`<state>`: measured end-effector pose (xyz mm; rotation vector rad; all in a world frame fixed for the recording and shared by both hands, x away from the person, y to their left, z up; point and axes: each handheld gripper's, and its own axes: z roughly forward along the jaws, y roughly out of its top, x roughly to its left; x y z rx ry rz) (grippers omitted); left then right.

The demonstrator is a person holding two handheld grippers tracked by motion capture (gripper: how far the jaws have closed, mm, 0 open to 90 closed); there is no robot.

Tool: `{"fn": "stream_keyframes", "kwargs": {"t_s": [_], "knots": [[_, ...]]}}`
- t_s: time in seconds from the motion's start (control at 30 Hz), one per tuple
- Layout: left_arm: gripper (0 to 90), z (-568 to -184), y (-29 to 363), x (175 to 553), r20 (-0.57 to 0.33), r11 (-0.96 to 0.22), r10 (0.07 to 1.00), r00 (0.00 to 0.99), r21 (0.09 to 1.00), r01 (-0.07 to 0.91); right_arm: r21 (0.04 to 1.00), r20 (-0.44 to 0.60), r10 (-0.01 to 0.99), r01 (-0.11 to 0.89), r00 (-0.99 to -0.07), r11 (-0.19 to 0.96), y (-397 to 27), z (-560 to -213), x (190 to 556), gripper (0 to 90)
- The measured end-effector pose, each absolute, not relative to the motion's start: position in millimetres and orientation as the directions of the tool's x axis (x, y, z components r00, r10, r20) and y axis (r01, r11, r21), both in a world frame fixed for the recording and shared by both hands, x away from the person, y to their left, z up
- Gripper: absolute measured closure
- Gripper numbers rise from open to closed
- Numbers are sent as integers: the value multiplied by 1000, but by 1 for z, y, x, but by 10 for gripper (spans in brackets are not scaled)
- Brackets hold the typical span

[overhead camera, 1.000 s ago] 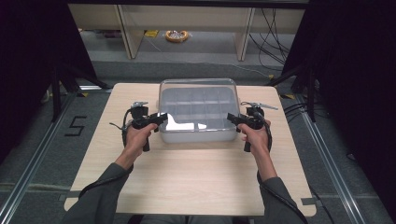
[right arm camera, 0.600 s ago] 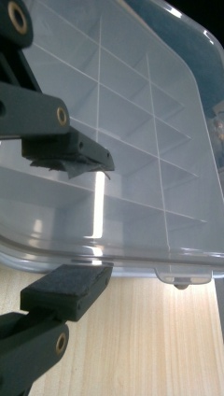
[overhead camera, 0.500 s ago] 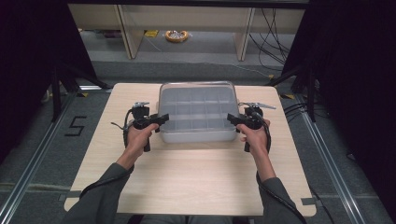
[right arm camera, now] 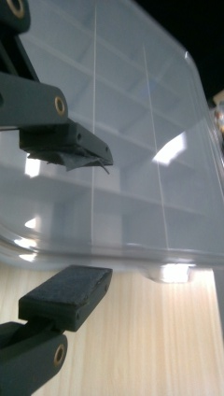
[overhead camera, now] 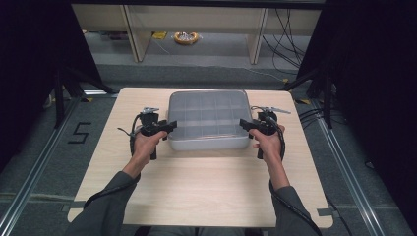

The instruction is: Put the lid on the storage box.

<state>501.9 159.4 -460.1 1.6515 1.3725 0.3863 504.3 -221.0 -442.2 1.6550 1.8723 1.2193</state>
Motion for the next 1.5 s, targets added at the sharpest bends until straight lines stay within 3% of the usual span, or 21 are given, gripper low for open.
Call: {"fn": "stream_keyframes", "kwargs": {"t_s": [0.13,0.17,0.27,0.67,0.8,0.97,1.0,1.13,1.17,1.23,1.27,1.5], "knots": [[500,-461,161,503,-327,68,888,324,789,611,744,351,907,658,-233,-118,-224,-442,500,422],[497,-461,161,503,-336,72,885,323,784,617,764,311,914,641,-261,-77,-228,-445,502,437],[483,-462,161,503,-349,82,879,324,780,620,758,318,910,648,-264,-77,-229,-451,501,484],[451,-463,159,507,-371,110,879,301,771,627,755,326,913,648,-245,-95,-228,-452,496,543],[443,-462,161,507,-380,119,875,300,769,629,781,290,913,623,-287,-52,-233,-454,493,564],[458,-461,164,504,-396,124,865,309,765,632,758,334,908,645,-254,-99,-231,-453,486,560],[456,-460,164,503,-390,117,866,313,766,632,782,287,915,620,-283,-54,-233,-455,488,552],[449,-457,167,502,-395,123,864,311,766,631,757,340,910,644,-239,-113,-228,-451,484,527],[448,-456,168,502,-397,126,863,311,767,629,782,302,910,619,-285,-66,-232,-453,486,519],[447,-453,171,500,-405,137,860,310,768,625,760,329,908,644,-259,-91,-228,-452,483,514],[446,-452,173,498,-410,142,857,311,769,623,778,294,911,627,-289,-53,-231,-453,484,515],[440,-444,190,478,-428,138,832,353,777,615,770,348,900,627,-264,-114,-232,-446,471,467]]}}
